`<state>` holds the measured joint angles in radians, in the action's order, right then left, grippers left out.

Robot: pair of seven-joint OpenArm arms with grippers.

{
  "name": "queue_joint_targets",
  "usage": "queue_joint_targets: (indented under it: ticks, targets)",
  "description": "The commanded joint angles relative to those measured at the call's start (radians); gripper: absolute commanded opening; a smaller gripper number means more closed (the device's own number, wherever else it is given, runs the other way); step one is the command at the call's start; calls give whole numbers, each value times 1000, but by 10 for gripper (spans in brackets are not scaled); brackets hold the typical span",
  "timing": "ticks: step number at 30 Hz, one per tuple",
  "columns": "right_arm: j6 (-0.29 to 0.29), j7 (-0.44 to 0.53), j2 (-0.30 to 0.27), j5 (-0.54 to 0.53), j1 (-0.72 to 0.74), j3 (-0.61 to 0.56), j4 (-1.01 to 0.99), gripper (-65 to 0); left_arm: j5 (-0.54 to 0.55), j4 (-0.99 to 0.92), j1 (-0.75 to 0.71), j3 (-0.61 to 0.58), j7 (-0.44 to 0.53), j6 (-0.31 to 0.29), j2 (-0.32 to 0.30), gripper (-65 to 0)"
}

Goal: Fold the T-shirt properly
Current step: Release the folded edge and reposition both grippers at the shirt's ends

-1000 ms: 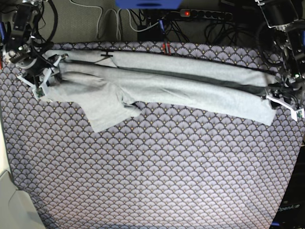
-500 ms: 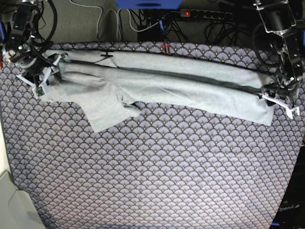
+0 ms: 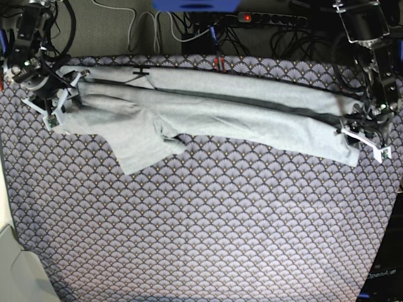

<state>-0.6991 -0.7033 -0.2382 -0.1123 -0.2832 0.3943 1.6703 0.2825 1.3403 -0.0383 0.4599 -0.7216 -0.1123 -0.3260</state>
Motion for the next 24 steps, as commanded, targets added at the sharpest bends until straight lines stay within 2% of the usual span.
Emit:
queue_joint_targets:
  ticks: [1,20,22,24]
  targets:
    - [1,20,-16,-10,5,4,14,-365,4,3,11,3,21,-2,-9,-312]
    - [1,21,-23,-10,6,4,14,-365,4,-180,22,1,21,-2,0,-317]
    - [1,21,-33,-10,6,4,14,-365,4,-213,22,1,21,-2,14,-334]
    - [1,21,-34,-10,6,4,14,-365,4,-242,22,1,21,-2,18,-389]
